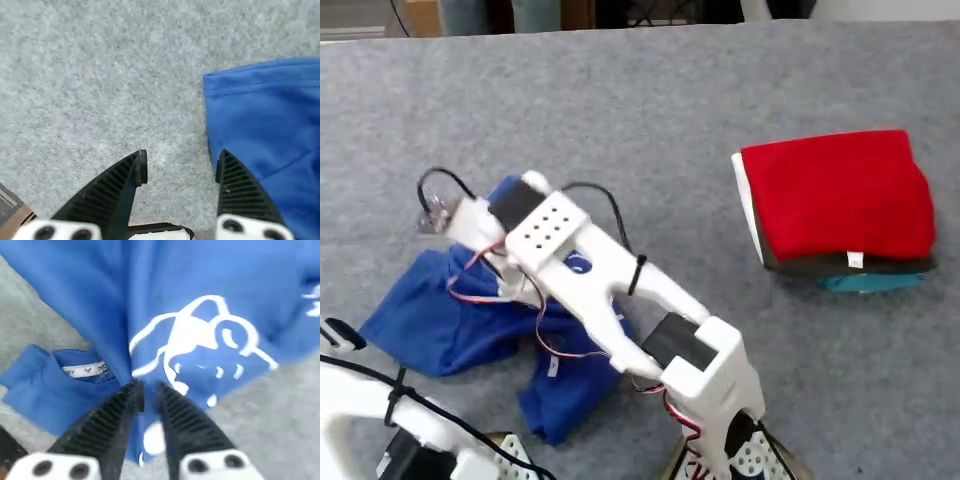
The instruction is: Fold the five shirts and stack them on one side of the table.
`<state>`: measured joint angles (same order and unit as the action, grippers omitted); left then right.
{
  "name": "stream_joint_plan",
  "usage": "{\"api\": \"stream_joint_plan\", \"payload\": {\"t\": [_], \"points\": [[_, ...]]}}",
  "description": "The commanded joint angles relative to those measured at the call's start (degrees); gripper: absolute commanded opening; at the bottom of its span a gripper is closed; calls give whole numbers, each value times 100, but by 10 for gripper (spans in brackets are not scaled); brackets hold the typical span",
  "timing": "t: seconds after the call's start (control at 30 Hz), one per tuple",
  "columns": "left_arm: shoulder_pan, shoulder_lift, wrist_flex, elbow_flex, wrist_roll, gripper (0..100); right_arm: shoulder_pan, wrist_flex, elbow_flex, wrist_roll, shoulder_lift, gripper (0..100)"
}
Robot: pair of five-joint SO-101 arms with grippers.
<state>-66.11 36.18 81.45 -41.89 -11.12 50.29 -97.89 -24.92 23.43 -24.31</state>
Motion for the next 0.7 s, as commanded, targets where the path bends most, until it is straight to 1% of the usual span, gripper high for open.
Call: {"api": "stream_joint_plan", "payload": {"t": [0.0, 0.1, 0.2, 0.23, 0.3, 0.37, 0.4, 0.47, 0.5, 0.6, 0.67], "points": [[-40, -70, -62, 31, 53, 242, -132, -334, -1420, -193, 75, 15], [-13, -185, -62, 31, 53, 242, -255, -316, -2167, -501, 251, 15], [4, -290, -62, -4, 26, 242, -396, -316, -2624, -545, 391, 15], [48, -325, -44, -4, 18, 242, -475, -316, -2730, -545, 435, 15], [347, -387, 35, -22, 9, 242, -721, -299, -2923, -545, 462, 15], [945, -378, 352, 57, 26, 243, -1055, -299, -3064, -545, 462, 15], [1358, -352, 536, 119, 53, 243, -1248, -299, -3108, -545, 470, 15], [2316, -273, 1029, 295, 123, 243, -1644, -299, -3196, -545, 497, 15], [2835, -220, 1213, 365, 290, 243, -1864, -308, -3284, -545, 497, 15], [4251, -79, 1248, 523, 721, 244, -2505, -316, -3486, -545, 497, 15], [5130, -97, 870, 532, 756, 264, -2831, -325, -3538, -545, 497, 15]]}}
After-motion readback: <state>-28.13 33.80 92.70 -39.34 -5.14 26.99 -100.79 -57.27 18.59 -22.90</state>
